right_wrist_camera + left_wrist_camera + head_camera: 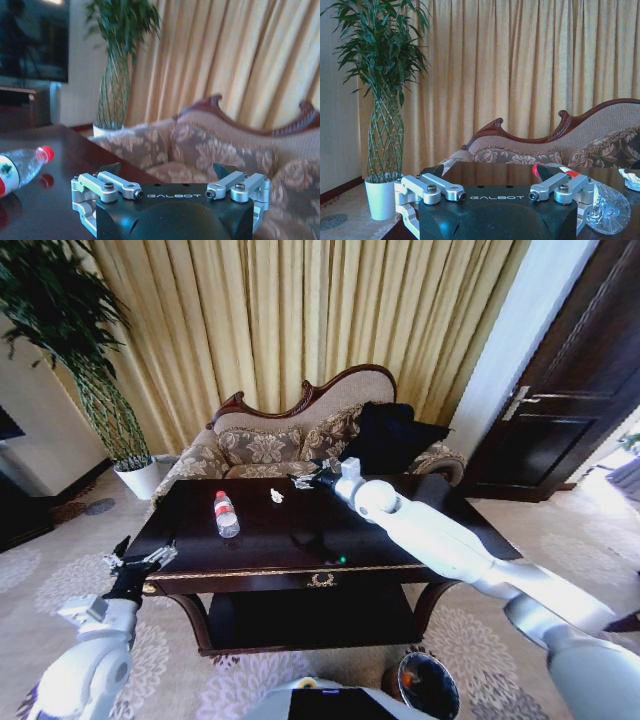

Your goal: Move to the front of the table and place the trash on the table into the trash bin.

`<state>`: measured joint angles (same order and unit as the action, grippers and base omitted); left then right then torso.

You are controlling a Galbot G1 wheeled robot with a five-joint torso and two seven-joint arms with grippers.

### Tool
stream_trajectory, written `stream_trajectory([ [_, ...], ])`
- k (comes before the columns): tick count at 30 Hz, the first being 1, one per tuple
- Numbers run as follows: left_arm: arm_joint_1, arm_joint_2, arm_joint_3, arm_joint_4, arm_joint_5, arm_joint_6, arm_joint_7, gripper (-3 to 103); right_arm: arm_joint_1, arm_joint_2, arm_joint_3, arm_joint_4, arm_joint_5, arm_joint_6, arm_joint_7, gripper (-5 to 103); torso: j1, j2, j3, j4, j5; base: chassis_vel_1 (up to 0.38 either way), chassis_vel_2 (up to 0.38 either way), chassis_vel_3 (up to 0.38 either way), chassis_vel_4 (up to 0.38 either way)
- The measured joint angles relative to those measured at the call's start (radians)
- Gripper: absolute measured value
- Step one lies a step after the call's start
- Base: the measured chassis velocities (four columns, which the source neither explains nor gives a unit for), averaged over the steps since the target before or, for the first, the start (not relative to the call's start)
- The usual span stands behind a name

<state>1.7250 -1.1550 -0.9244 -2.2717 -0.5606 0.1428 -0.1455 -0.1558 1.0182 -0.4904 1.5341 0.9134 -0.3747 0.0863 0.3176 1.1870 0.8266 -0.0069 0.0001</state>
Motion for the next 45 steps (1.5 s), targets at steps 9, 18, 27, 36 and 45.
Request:
stream_trajectory([
  [9, 0.001, 0.01, -0.011, 0.006, -0.005, 0.0, -0.001, 100, 0.015, 0.056, -0.047, 0.024, 0.106, -0.164, 0.129, 100, 0.0, 0.0, 0.0, 0.0001, 0.0, 0.0, 0.0, 0.0, 0.0],
  [18, -0.006, 0.016, -0.004, 0.013, -0.007, 0.0, -0.001, 100, 0.014, 0.147, -0.06, -0.068, 0.09, -0.166, 0.188, 100, 0.0, 0.0, 0.0, 0.0001, 0.0, 0.0, 0.0, 0.0, 0.0],
  [27, -0.01, 0.018, -0.004, 0.024, -0.013, 0.0, -0.001, 100, 0.031, 0.199, -0.058, -0.108, 0.185, -0.259, 0.373, 100, 0.0, 0.0, 0.0, 0.0, 0.0001, 0.0, 0.0, 0.0, 0.0],
  [36, -0.014, 0.019, 0.002, 0.028, -0.013, -0.002, 0.0, 100, 0.009, 0.231, -0.053, -0.099, 0.223, -0.294, 0.432, 100, 0.0, 0.0, 0.0, -0.0001, 0.0001, 0.0, 0.0, 0.0, 0.0],
  [45, -0.02, 0.027, -0.004, 0.036, -0.017, -0.003, 0.002, 100, -0.017, 0.285, -0.031, -0.125, 0.203, -0.293, 0.456, 100, 0.0, 0.0, 0.0, 0.0, 0.0, 0.0, 0.0, 0.0, 0.0],
])
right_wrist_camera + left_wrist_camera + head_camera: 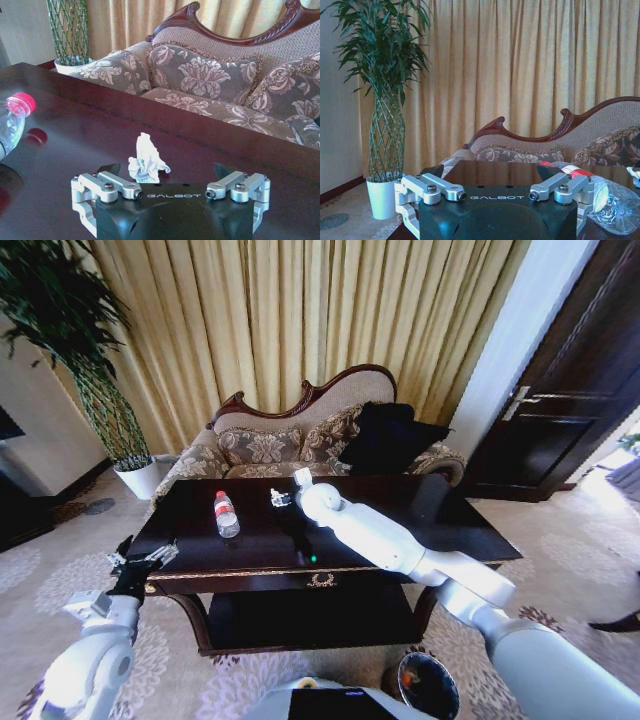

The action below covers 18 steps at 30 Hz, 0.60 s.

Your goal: Move to the front of the table and place the trash on the table into the trash bin.

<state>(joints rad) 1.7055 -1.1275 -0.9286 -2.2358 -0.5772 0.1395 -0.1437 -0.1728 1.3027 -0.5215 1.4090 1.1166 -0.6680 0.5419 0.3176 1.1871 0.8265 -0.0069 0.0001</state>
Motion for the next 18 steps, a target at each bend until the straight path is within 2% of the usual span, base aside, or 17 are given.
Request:
stream_trajectory([
  [18, -0.009, 0.005, 0.004, 0.017, -0.002, -0.007, 0.007, 100, -0.003, 0.023, 0.004, -0.031, 0.001, 0.012, 0.023, 100, 0.0, 0.0, 0.0, 0.0002, 0.0001, 0.0, 0.0, 0.0, 0.0],
])
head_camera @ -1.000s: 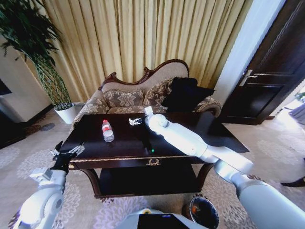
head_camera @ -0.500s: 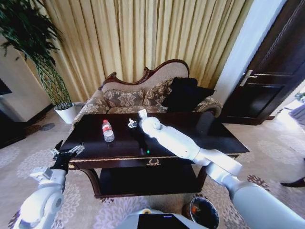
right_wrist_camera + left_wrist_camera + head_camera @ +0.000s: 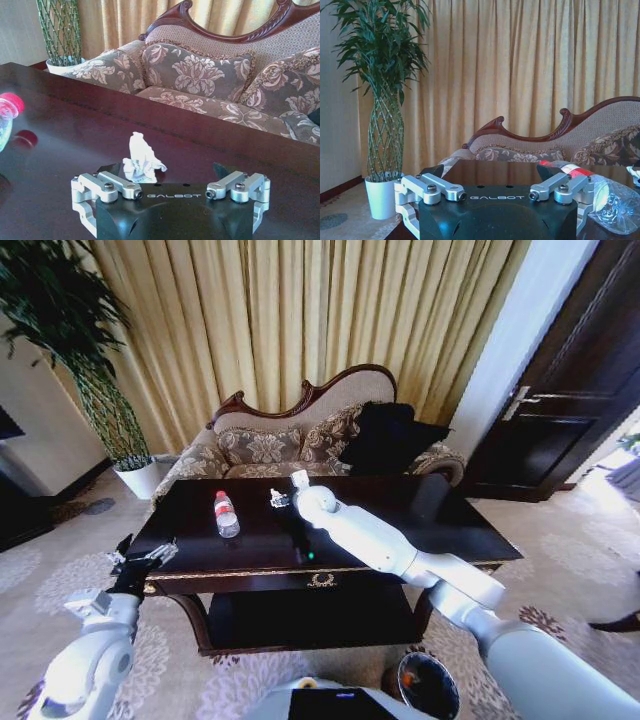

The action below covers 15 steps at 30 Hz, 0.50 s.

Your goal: Move to the front of the table and place the trash on the table into the trash bin.

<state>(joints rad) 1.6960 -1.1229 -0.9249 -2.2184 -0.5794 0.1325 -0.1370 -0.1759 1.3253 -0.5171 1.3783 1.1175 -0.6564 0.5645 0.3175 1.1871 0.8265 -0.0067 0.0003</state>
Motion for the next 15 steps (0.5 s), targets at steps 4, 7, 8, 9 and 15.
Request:
stream_trajectory([
  [4, 0.001, -0.001, -0.004, 0.01, 0.001, -0.007, 0.009, 100, 0.0, 0.011, -0.004, 0.0, 0.011, 0.001, 0.008, 103, 0.0, 0.0, 0.0, -0.0002, -0.0001, 0.0, 0.0, 0.0, 0.0],
  [7, 0.001, -0.002, -0.005, 0.013, 0.001, -0.009, 0.012, 100, -0.001, 0.019, -0.006, -0.002, 0.023, 0.001, 0.015, 96, 0.0, 0.0, 0.0, -0.0001, 0.0, 0.0, 0.0, 0.0, 0.0],
  [8, 0.001, -0.002, -0.005, 0.014, 0.001, -0.01, 0.013, 100, -0.001, 0.022, -0.007, -0.005, 0.025, 0.001, 0.015, 96, 0.0, 0.0, 0.0, -0.0001, 0.0, 0.0, 0.0, 0.0, 0.0],
  [9, 0.001, -0.002, -0.005, 0.014, 0.001, -0.01, 0.013, 100, -0.001, 0.022, -0.007, -0.005, 0.025, 0.001, 0.015, 96, 0.0, 0.0, 0.0, -0.0001, 0.0, 0.0, 0.0, 0.0, 0.0],
  [15, -0.003, 0.004, -0.006, 0.024, 0.0, -0.012, 0.014, 100, 0.0, 0.032, -0.008, -0.022, 0.025, 0.003, 0.013, 71, 0.0, 0.0, 0.0, -0.0002, 0.0, 0.0, 0.0, 0.0, 0.0],
])
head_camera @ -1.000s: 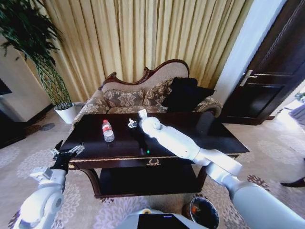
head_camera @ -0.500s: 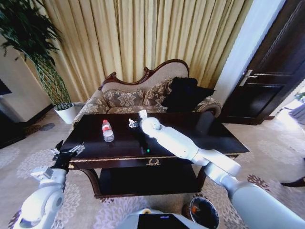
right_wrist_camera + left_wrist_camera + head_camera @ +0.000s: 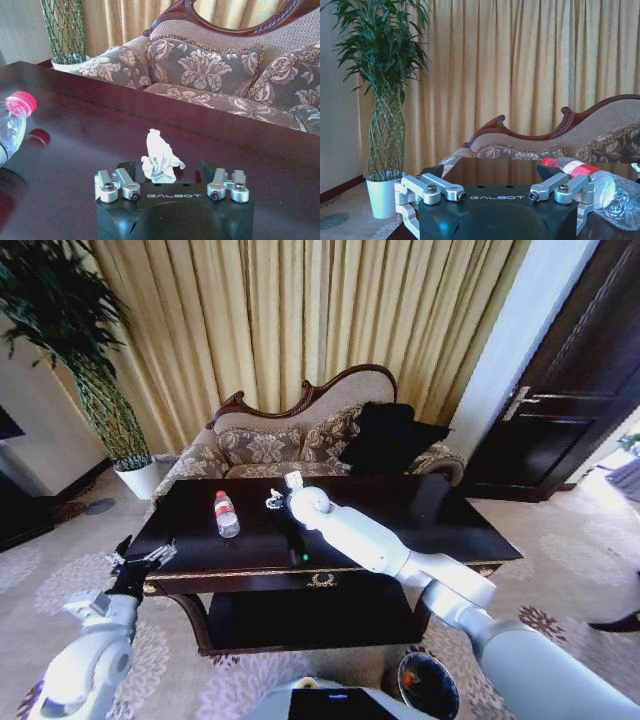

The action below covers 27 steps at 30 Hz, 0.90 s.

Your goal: Move to the front of the table and place the trash on the table into the trash bin.

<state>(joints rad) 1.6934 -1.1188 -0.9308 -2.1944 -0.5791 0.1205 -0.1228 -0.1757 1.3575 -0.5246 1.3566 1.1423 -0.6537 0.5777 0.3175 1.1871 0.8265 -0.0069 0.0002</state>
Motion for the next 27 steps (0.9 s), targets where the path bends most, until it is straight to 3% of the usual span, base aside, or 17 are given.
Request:
stream_trajectory([
  [2, 0.0, 0.002, 0.0, 0.003, 0.0, -0.001, 0.0, 100, 0.0, -0.001, 0.0, 0.0, -0.001, 0.0, -0.002, 65, 0.0, 0.0, 0.0, 0.0, 0.0, 0.0, 0.0, 0.0, 0.0],
  [5, 0.0, 0.003, -0.003, 0.007, -0.001, -0.004, 0.002, 100, -0.001, -0.003, 0.0, -0.001, -0.006, 0.001, -0.005, 48, 0.0, 0.0, 0.0, 0.0, 0.0, 0.0, 0.0, 0.0, 0.0],
  [6, 0.0, 0.003, -0.003, 0.007, -0.001, -0.004, 0.002, 100, -0.001, -0.003, 0.0, -0.001, -0.006, 0.001, -0.005, 48, 0.0, 0.0, 0.0, 0.0, 0.0, 0.0, 0.0, 0.0, 0.0],
  [9, 0.0, 0.004, -0.003, 0.009, -0.001, -0.006, 0.006, 100, -0.003, -0.006, -0.002, 0.002, -0.008, 0.005, -0.004, 33, 0.0, 0.0, 0.0, 0.0, 0.0, 0.0, 0.0, 0.0, 0.0],
  [13, -0.002, 0.005, -0.002, 0.011, -0.002, -0.007, 0.007, 100, -0.003, -0.01, -0.004, 0.005, -0.008, 0.006, -0.003, 27, 0.0, 0.0, 0.0, 0.0, 0.0, 0.0, 0.0, 0.0, 0.0],
  [15, -0.004, 0.006, 0.001, 0.012, -0.002, -0.008, 0.009, 100, -0.003, -0.015, -0.004, 0.01, -0.006, 0.009, 0.0, 10, 0.0, 0.0, 0.0, 0.0, 0.0, 0.0, 0.0, 0.0, 0.0],
  [18, -0.004, 0.006, 0.002, 0.014, -0.003, -0.01, 0.012, 100, -0.004, -0.02, 0.001, 0.02, -0.005, 0.017, 0.007, 2, 0.0, 0.0, 0.0, 0.0, 0.0001, 0.0, 0.0, 0.0, 0.0],
  [22, -0.006, 0.007, 0.004, 0.019, -0.003, -0.013, 0.015, 100, -0.006, -0.029, 0.03, 0.042, -0.009, 0.033, 0.024, 1, 0.0, 0.0, 0.0, 0.0003, 0.0001, 0.0, 0.0, 0.0, 0.0],
  [27, -0.02, 0.017, 0.008, 0.027, -0.012, -0.014, 0.015, 100, -0.013, -0.095, 0.095, 0.117, -0.055, 0.083, 0.051, 0, 0.0, 0.0, 0.0, 0.0003, 0.0, 0.0, 0.0, 0.0, 0.0],
])
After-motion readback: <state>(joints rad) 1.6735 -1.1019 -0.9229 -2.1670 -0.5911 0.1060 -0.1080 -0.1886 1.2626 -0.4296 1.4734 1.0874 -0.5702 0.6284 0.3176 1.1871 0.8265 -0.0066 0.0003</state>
